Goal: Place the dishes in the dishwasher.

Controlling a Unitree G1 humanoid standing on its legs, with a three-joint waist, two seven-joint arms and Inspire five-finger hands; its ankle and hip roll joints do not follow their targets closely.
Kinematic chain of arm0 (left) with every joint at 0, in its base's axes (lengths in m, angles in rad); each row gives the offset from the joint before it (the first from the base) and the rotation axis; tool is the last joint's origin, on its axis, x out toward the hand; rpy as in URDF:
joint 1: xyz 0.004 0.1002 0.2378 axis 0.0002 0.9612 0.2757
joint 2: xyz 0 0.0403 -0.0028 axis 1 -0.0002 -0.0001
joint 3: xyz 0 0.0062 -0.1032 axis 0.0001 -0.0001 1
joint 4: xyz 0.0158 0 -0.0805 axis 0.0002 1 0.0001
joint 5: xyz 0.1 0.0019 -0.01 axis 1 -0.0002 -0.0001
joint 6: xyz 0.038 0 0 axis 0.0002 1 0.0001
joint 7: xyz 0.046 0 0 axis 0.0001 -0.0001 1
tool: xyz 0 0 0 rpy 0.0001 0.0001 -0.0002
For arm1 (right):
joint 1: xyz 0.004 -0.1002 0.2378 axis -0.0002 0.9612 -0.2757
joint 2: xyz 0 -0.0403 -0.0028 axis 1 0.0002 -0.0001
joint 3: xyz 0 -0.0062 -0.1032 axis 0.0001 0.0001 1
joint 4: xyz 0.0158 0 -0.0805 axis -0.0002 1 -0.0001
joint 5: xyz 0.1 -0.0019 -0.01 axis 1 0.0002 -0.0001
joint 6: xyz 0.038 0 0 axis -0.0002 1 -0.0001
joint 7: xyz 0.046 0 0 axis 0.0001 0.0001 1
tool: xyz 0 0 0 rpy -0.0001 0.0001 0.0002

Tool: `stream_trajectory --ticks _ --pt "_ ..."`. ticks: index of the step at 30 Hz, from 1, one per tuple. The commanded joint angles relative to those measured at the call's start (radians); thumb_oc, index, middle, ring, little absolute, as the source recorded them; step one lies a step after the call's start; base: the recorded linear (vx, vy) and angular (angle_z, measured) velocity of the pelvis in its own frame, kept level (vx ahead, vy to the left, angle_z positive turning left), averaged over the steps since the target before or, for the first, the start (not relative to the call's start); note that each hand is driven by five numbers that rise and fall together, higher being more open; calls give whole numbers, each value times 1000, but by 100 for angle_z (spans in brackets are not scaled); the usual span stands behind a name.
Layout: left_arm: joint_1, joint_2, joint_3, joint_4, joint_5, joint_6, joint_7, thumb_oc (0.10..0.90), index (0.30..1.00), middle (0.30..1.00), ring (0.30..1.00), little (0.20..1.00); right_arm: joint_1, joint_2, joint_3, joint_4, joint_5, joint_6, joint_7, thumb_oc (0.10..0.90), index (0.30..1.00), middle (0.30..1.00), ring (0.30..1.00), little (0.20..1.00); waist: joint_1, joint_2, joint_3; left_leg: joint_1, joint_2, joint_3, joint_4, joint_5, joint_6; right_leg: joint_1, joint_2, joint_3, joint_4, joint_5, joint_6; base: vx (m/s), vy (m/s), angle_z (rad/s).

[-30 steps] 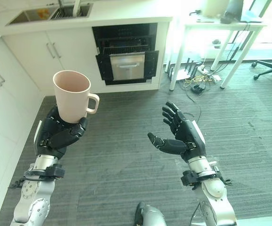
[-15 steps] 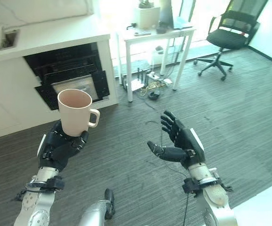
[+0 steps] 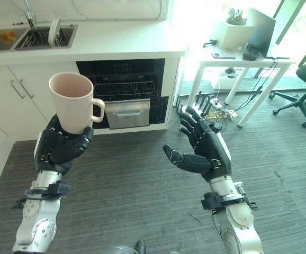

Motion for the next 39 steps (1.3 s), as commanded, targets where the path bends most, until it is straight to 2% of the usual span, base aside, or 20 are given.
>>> stream_trajectory --ticks 1,3,4,7,9,14,16,18,19,20,21,23,24,25,27,30,32,33,35,39 --pt "-56 51 33 -146 11 -84 -2 400 300 300 300 300 -90 -16 -45 -22 19 -92 12 800 900 900 900 900 11 -17 -42 -66 136 11 76 -49 -149 125 61 -65 -532 266 21 198 -128 -8" --pt "-47 53 39 -144 11 -88 -8 400 300 300 300 300 -87 -25 -48 -12 37 -103 25 800 900 900 900 900 5 -46 -27 -42 122 20 76 -75 -155 56 38 -61 -577 240 30 221 -176 -4" --pt "-42 49 31 -149 24 -88 -6 400 300 300 300 300 -84 -34 -54 -13 51 -106 29 800 900 900 900 900 -12 -68 -23 -24 103 18 76 -104 -154 -45 24 -16 -577 235 43 224 -158 11" --pt "-28 40 30 -158 46 -97 9 400 300 300 300 300 -81 -24 -48 -29 48 -94 47 800 900 900 900 900 -21 -77 -28 -1 92 19 76 -139 -151 -116 -11 -19 -577 304 57 254 -142 36" --pt "-12 45 44 -172 37 -95 7 400 300 300 300 300 -76 -31 -43 -39 54 -83 37 800 900 900 900 900 -14 -78 -44 15 93 11 76 -152 -154 -102 -4 -24 -577 260 58 378 -271 75" --pt "-2 43 51 -185 20 -85 13 400 300 300 300 300 -94 -34 -23 -36 44 -75 30 800 900 900 900 900 -8 -74 -72 55 109 8 76 -170 -168 -65 17 -44 -577 219 46 301 -225 48" --pt "0 35 52 -190 -15 -121 17 400 300 300 300 300 -97 -52 -17 -27 35 -73 32 800 900 900 900 900 -5 -60 -84 89 129 20 76 -117 -198 -35 49 -50 -577 185 15 359 -288 6" --pt "1 27 47 -189 -17 -138 8 400 300 300 300 300 -95 -55 -23 -18 40 -76 37 800 900 900 900 900 -3 -56 -84 105 137 38 76 -19 -225 -15 61 -55 -577 164 -4 221 -203 -15" --pt "4 19 41 -193 -22 -150 -5 400 300 300 300 300 -92 -62 -29 -16 42 -81 40 800 900 900 900 900 5 -66 -74 118 134 60 76 102 -251 11 59 -49 -577 141 -25 247 -266 -33" --pt "6 14 36 -189 -27 -166 -15 400 300 300 300 300 -93 -64 -35 -9 35 -87 42 800 900 900 900 900 11 -77 -55 81 140 83 148 154 -265 38 54 -48 -577 126 -42 225 -246 -20" --pt "5 10 34 -186 -32 -167 -23 400 300 300 300 300 -93 -64 -39 -7 28 -88 36 800 900 900 900 900 13 -81 -45 49 154 102 170 160 -265 53 50 -49 -577 120 -45 134 -141 -10" --pt "2 8 35 -178 -40 -168 -37 400 300 300 300 300 -94 -63 -46 -3 25 -86 25 800 900 900 900 900 13 -81 -35 20 176 130 166 146 -258 68 49 -54 -577 111 -45 128 43 19" --pt "18 8 46 -172 -58 -175 -60 400 300 300 300 300 -107 -63 -62 5 30 -72 25 800 900 900 900 900 11 -53 -25 -34 228 171 76 95 -251 87 64 -54 -577 89 -32 146 154 42" --pt "19 7 46 -172 -58 -176 -60 400 300 300 300 300 -107 -64 -62 5 30 -71 25 800 900 900 900 900 10 -51 -26 -38 231 171 76 92 -251 86 65 -54 -577 88 -32 174 239 44" --pt "35 19 50 -173 -67 -192 -61 400 300 300 300 300 -81 -69 -80 -1 37 -82 53 800 900 900 900 900 2 -16 -32 -157 300 143 76 55 -271 98 90 -49 -577 70 -23 172 241 20" --pt "44 23 50 -163 -77 -220 -72 400 300 300 300 300 -53 -74 -88 1 42 -114 65 800 900 900 900 900 4 -3 -33 -233 329 91 76 115 -296 133 107 -30 -577 38 -30 230 260 -2" --pt "44 22 54 -158 -79 -230 -79 400 300 300 300 300 -54 -89 -91 3 48 -125 53 800 900 900 900 900 8 -6 -41 -227 317 100 76 75 -281 163 80 -38 -577 26 -16 327 444 -35" --pt "14 33 62 -141 -81 -216 -85 400 300 300 300 300 -55 -83 -96 5 61 -126 37 800 900 900 900 900 9 -12 -46 -206 295 109 76 47 -261 192 44 -42 -577 28 10 310 378 -58" --pt "-14 38 68 -140 -70 -197 -90 400 300 300 300 300 -54 -63 -103 -6 56 -120 29 800 900 900 900 900 12 -17 -55 -194 277 109 76 32 -244 212 20 -50 -577 37 29 299 340 -31" --pt "-75 42 56 -144 -40 -149 -68 400 300 300 300 300 -68 -15 -88 -21 11 -99 0 800 900 900 900 900 18 -28 -66 -162 211 75 76 -6 -199 244 -19 -56 -577 117 47 308 349 21"
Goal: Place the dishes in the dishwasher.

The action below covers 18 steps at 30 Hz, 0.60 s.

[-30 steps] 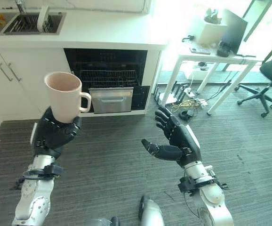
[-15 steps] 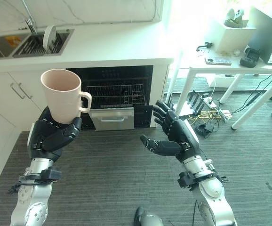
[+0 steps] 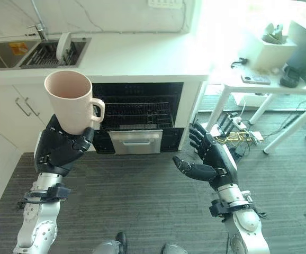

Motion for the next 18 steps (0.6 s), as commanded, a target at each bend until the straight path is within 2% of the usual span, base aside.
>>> stream_trajectory --ticks 1,2,5,6,7,8,9,10,11,13,14,16,18 --pt "-45 42 53 -138 26 -69 2 400 300 300 300 300 -104 -5 -10 -67 1 -96 -19 800 900 900 900 900 19 -11 -69 -4 39 -75 -16 -59 -28 143 8 25 -90 115 61 169 196 26" --pt "-46 42 50 -140 31 -64 6 400 300 300 300 300 -106 -2 -5 -69 -3 -92 -21 800 900 900 900 900 20 -12 -70 0 32 -78 -16 -63 -22 148 7 26 -90 127 62 208 229 22" --pt "-40 45 46 -150 51 -44 13 400 300 300 300 300 -99 6 0 -83 1 -85 -12 800 900 900 900 900 19 -9 -73 25 11 -97 -16 -83 4 181 19 20 -90 239 69 199 191 7" --pt "-38 45 46 -151 52 -43 13 400 300 300 300 300 -96 7 0 -84 1 -86 -12 800 900 900 900 900 18 -7 -72 28 10 -100 -16 -84 7 185 22 20 -90 250 71 146 136 3" --pt "-32 46 44 -155 68 -42 14 400 300 300 300 300 -89 11 3 -88 5 -86 -11 800 900 900 900 900 10 -2 -64 44 4 -110 -16 -90 16 154 26 26 -18 289 73 117 125 2" --pt "-31 48 42 -160 84 -43 29 400 300 300 300 300 -88 11 13 -89 8 -84 -8 800 900 900 900 900 2 3 -55 56 8 -108 -16 -97 18 100 23 28 37 296 65 126 109 -9" --pt "-33 53 45 -162 90 -42 38 400 300 300 300 300 -88 9 17 -89 7 -82 -3 800 900 900 900 900 -1 5 -50 62 14 -99 -16 -99 14 72 24 17 31 284 57 111 -21 -16" --pt "-39 61 50 -163 94 -40 52 400 300 300 300 300 -100 5 23 -86 11 -78 1 800 900 900 900 900 2 3 -43 71 29 -82 -16 -101 1 66 27 -21 -61 271 51 114 -196 -46" --pt "-49 71 54 -158 97 -44 60 400 300 300 300 300 -123 0 31 -74 18 -82 2 800 900 900 900 900 6 -12 -28 91 31 -57 -16 -115 -9 25 -5 -46 -90 252 56 128 -297 -59" --pt "-54 77 53 -159 104 -46 66 400 300 300 300 300 -142 -11 33 -65 33 -83 -2 800 900 900 900 900 4 -32 -20 108 24 -36 -16 -138 -15 -59 -53 -23 -90 233 70 138 -308 -73" --pt "-53 77 47 -158 105 -48 66 400 300 300 300 300 -145 -10 40 -67 29 -83 -9 800 900 900 900 900 -7 -41 -19 119 20 -40 -16 -156 -18 -119 -71 21 -90 256 82 196 -286 -46" --pt "-48 73 45 -152 104 -50 56 400 300 300 300 300 -131 1 48 -76 23 -81 -12 800 900 900 900 900 -23 -48 -23 137 17 -49 -16 -183 -18 -185 -80 70 -90 280 93 288 -363 3" --pt "-37 71 51 -156 104 -51 51 400 300 300 300 300 -115 10 43 -83 31 -83 11 800 900 900 900 900 -33 -53 -26 159 25 -47 -16 -200 -19 -199 -83 60 -90 300 96 295 -380 33"
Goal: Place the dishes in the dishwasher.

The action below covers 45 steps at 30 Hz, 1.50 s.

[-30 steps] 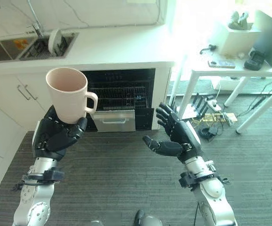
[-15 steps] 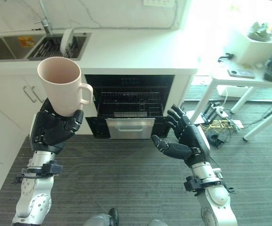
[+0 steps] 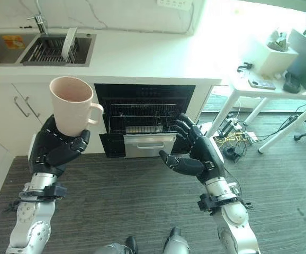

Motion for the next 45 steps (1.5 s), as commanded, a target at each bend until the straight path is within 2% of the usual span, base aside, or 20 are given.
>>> stream_trajectory --ticks 1,5,6,7,9,10,13,14,15,17,19,22,24,26,28,30,32,35,40,45 --pt "-47 25 24 -204 13 -100 -29 400 300 300 300 300 -65 -6 -46 -72 35 -89 26 800 900 900 900 900 11 1 -60 151 94 -91 -153 -10 -68 68 56 -64 -72 72 -42 335 -462 15" --pt "-34 9 20 -218 -66 -84 -9 400 300 300 300 300 -71 -22 -52 -63 10 -93 22 800 900 900 900 900 2 8 -85 204 144 -86 -153 -5 -102 96 103 -97 -72 0 -57 310 -433 9" --pt "-36 -12 8 -210 -127 -99 -2 400 300 300 300 300 -95 -45 -43 -59 14 -85 24 800 900 900 900 900 6 23 -94 253 177 -71 -153 92 -142 124 146 -119 -72 -38 -90 452 -574 0" --pt "-37 -23 -5 -206 -134 -113 -9 400 300 300 300 300 -108 -61 -43 -51 13 -79 19 800 900 900 900 900 15 18 -94 261 179 -46 -153 232 -159 153 165 -116 -72 -69 -123 457 -572 -13" --pt "-38 -37 -16 -210 -126 -115 -13 400 300 300 300 300 -112 -63 -40 -43 5 -82 12 800 900 900 900 900 33 1 -80 236 160 -21 -138 318 -165 194 162 -110 -72 -97 -146 216 -277 -11" --pt "-39 -44 -23 -203 -115 -118 -25 400 300 300 300 300 -114 -64 -43 -35 -3 -85 5 800 900 900 900 900 38 -3 -67 187 163 9 -95 325 -164 219 162 -115 -72 -112 -154 159 -126 -6" --pt "-7 -49 -8 -200 -115 -134 -43 400 300 300 300 300 -124 -62 -51 -30 -6 -72 8 800 900 900 900 900 45 18 -52 151 131 21 -153 238 -133 236 169 -109 -72 -124 -139 157 101 10" --pt "12 -47 4 -199 -126 -142 -51 400 300 300 300 300 -118 -62 -51 -29 -14 -71 15 800 900 900 900 900 40 44 -50 107 156 24 -153 184 -132 243 189 -110 -72 -132 -133 151 243 12" --pt "22 -44 11 -198 -133 -144 -55 400 300 300 300 300 -108 -61 -53 -29 -17 -74 20 800 900 900 900 900 38 56 -53 70 171 19 -153 155 -132 244 198 -108 -72 -136 -130 183 250 6" --pt "32 -38 15 -193 -147 -148 -63 400 300 300 300 300 -85 -64 -62 -28 -15 -88 32 800 900 900 900 900 37 68 -58 15 191 -26 -153 153 -147 256 210 -107 -72 -148 -127 204 245 3" --pt "47 -41 18 -195 -138 -165 -81 400 300 300 300 300 -64 -71 -79 -28 -3 -105 46 800 900 900 900 900 52 73 -63 -59 212 -97 -153 212 -176 271 222 -91 -72 -165 -135 251 325 2" --pt "43 -45 14 -187 -132 -188 -92 400 300 300 300 300 -69 -91 -84 -27 1 -114 41 800 900 900 900 900 60 68 -73 -76 217 -81 -153 207 -169 303 195 -102 -72 -181 -118 205 397 5" --pt "1 -28 16 -157 -122 -185 -82 400 300 300 300 300 -77 -88 -89 -18 61 -92 46 800 900 900 900 900 61 53 -76 -47 187 -72 -153 177 -146 343 142 -109 -72 -170 -75 286 529 -6" --pt "-41 -25 16 -155 -111 -157 -87 400 300 300 300 300 -83 -69 -96 -21 91 -78 55 800 900 900 900 900 68 45 -84 -44 168 -75 -153 167 -128 359 114 -121 -72 -145 -66 249 420 5" --pt "-82 -31 0 -161 -69 -128 -89 400 300 300 300 300 -90 -31 -80 -29 70 -64 53 800 900 900 900 900 75 34 -80 -20 123 -101 -153 147 -96 401 92 -138 -72 -59 -63 324 411 20" --pt "-100 -35 -12 -172 -49 -105 -70 400 300 300 300 300 -85 -13 -60 -46 66 -53 42 800 900 900 900 900 69 46 -80 2 103 -133 -153 132 -70 427 110 -149 -72 34 -66 295 322 26" --pt "-105 -35 -18 -172 -30 -95 -57 400 300 300 300 300 -77 -2 -50 -51 63 -48 40 800 900 900 900 900 56 55 -70 23 96 -150 -153 121 -57 388 125 -131 2 57 -74 208 189 30" --pt "-104 -14 -26 -176 -26 -87 -47 400 300 300 300 300 -73 -4 -48 -48 65 -43 22 800 900 900 900 900 45 48 -61 35 87 -165 -153 109 -54 351 184 -112 -62 26 -86 139 1 19" --pt "-94 5 -38 -183 -18 -103 -56 400 300 300 300 300 -84 -8 -56 -40 91 -70 20 800 900 900 900 900 50 6 -41 42 77 -139 -153 79 -62 213 121 -83 -72 -26 -68 57 -148 14" --pt "-60 9 -29 -205 -12 -100 -48 400 300 300 300 300 -77 8 -30 -54 71 -71 22 800 900 900 900 900 47 -8 -52 78 81 -122 -153 31 -65 119 76 -59 -72 28 -43 180 -248 -11"
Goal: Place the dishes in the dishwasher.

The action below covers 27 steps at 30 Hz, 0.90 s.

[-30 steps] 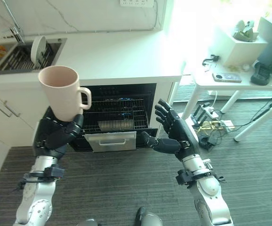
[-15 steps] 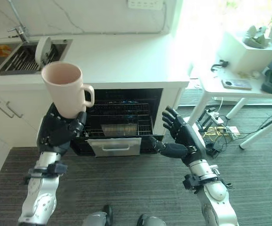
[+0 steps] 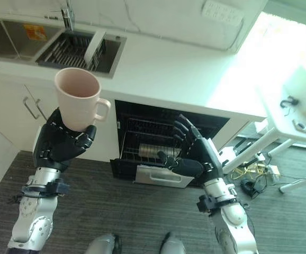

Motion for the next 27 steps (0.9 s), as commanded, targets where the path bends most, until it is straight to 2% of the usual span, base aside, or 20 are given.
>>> stream_trajectory --ticks 1,5,10,13,15,17,18,20,23,27 --pt "-50 29 11 -188 26 -100 -38 400 300 300 300 300 -40 -20 -33 -90 33 -111 -1 800 900 900 900 900 -33 18 -94 165 41 23 -216 31 -32 58 46 -33 -83 86 16 238 -337 1" --pt "-52 29 11 -189 24 -99 -15 400 300 300 300 300 -55 -25 -23 -79 30 -105 -16 800 900 900 900 900 -38 21 -113 184 71 20 -216 29 -45 75 77 -39 -83 31 10 224 -359 20" --pt "-30 16 14 -199 -3 -98 -25 400 300 300 300 300 -71 -59 -47 -80 59 -100 -38 800 900 900 900 900 -41 31 -130 224 119 30 -216 57 -89 111 125 -60 -83 -16 -37 207 -363 19" --pt "-14 11 15 -194 -29 -116 -33 400 300 300 300 300 -70 -73 -66 -69 81 -92 -38 800 900 900 900 900 -44 42 -121 238 130 53 -216 184 -110 141 164 -51 -83 -49 -75 164 -311 15" --pt "-4 4 13 -193 -27 -129 -46 400 300 300 300 300 -63 -69 -67 -68 78 -98 -27 800 900 900 900 900 -41 41 -114 238 109 54 -216 209 -108 152 168 -42 -83 -57 -84 89 -132 4" --pt "10 -3 9 -193 -24 -139 -58 400 300 300 300 300 -57 -63 -63 -71 69 -98 -23 800 900 900 900 900 -42 49 -106 211 94 61 -216 190 -99 159 176 -31 -83 -63 -83 59 0 -9" --pt "15 -5 4 -190 -21 -143 -69 400 300 300 300 300 -61 -60 -58 -69 65 -93 -24 800 900 900 900 900 -48 64 -103 179 102 86 -216 156 -98 160 179 -31 -83 -68 -76 44 94 0" --pt "-12 1 -20 -172 -9 -140 -76 400 300 300 300 300 -72 -70 -55 -63 79 -93 -24 800 900 900 900 900 -60 82 -105 124 137 113 -216 153 -109 164 174 -45 -83 -83 -71 5 163 32" --pt "-46 9 -46 -147 36 -140 -61 400 300 300 300 300 -92 -80 -51 -57 124 -87 -3 800 900 900 900 900 -68 88 -115 126 133 99 -216 128 -106 168 160 -59 -83 -87 -61 15 151 10" --pt "-55 18 -57 -128 27 -109 -86 400 300 300 300 300 -82 -64 -47 -81 209 -84 63 800 900 900 900 900 -71 85 -136 144 128 86 -216 104 -98 180 139 -75 -83 -80 -48 65 119 0"
